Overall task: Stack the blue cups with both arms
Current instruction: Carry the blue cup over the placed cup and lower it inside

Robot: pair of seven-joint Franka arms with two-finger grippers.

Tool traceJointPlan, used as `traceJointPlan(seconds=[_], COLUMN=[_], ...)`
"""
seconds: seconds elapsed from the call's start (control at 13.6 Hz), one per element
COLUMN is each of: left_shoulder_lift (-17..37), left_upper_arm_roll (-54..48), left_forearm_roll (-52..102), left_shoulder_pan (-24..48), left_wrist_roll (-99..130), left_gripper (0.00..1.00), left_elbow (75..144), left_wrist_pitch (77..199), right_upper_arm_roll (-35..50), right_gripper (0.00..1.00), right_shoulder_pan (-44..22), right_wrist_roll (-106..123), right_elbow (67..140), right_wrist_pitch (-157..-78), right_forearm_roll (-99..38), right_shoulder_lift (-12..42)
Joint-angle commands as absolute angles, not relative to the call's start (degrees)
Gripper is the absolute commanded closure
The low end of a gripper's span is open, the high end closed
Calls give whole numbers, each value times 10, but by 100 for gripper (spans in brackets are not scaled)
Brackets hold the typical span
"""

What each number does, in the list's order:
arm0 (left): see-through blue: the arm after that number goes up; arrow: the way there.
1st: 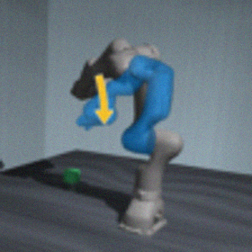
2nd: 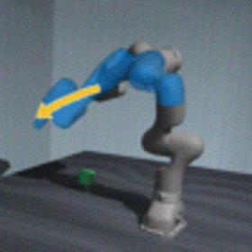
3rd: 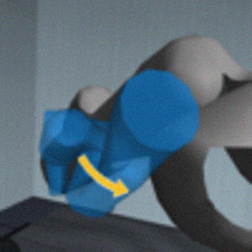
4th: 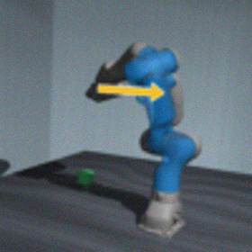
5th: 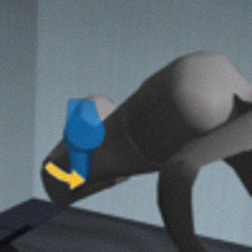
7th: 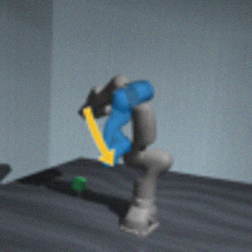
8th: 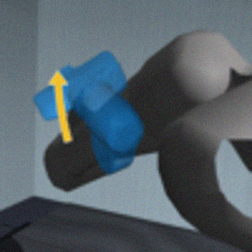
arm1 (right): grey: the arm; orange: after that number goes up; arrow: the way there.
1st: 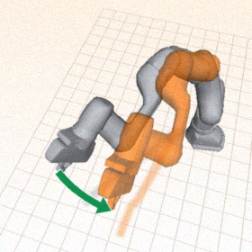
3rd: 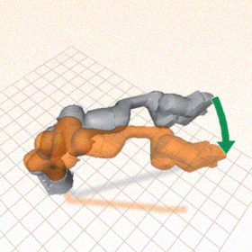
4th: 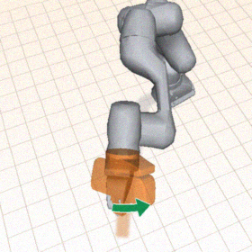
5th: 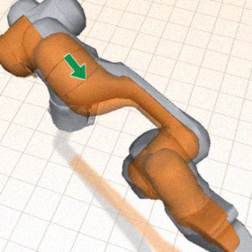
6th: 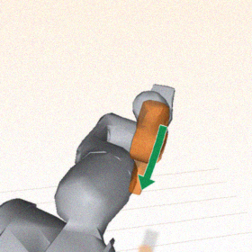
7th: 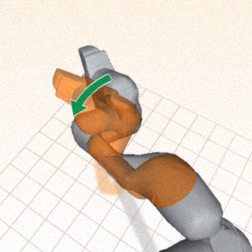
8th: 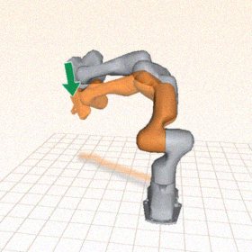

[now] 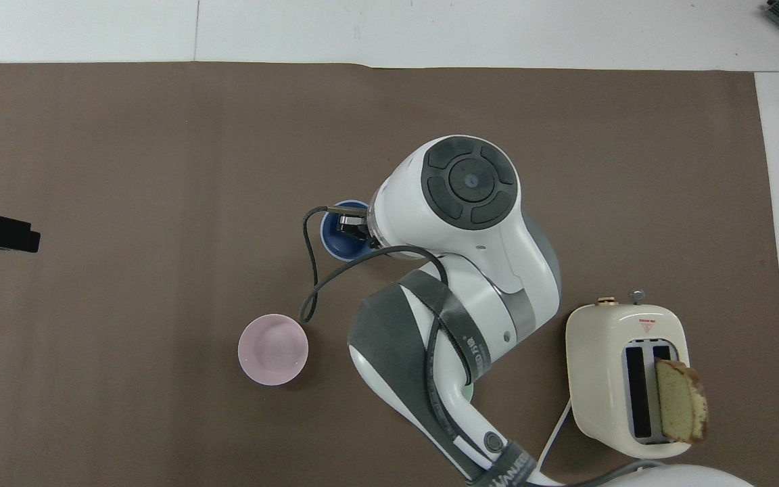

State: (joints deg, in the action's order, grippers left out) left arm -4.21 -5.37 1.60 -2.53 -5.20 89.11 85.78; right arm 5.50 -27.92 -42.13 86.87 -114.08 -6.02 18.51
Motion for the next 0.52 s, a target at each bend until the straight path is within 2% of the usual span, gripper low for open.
traceJointPlan(seconds=[0.0,0.44], left_shoulder_lift=[-46,-46], left_upper_arm_roll=[-56,-55], left_forearm_roll=[25,25], left_shoulder_pan=[-27,-35], left_wrist_roll=[-55,-56], left_gripper=[0,0], left_elbow=[894,893], left_wrist_pitch=[861,853], right_upper_arm_roll=[61,61], right_gripper=[100,100], right_shoulder_pan=[-270,-270], right_wrist_roll=[-416,-400], right_elbow=[874,899], right_wrist_pitch=[-1142,-1143], right_forearm_roll=[-68,-69], right_shoulder_lift=[189,190])
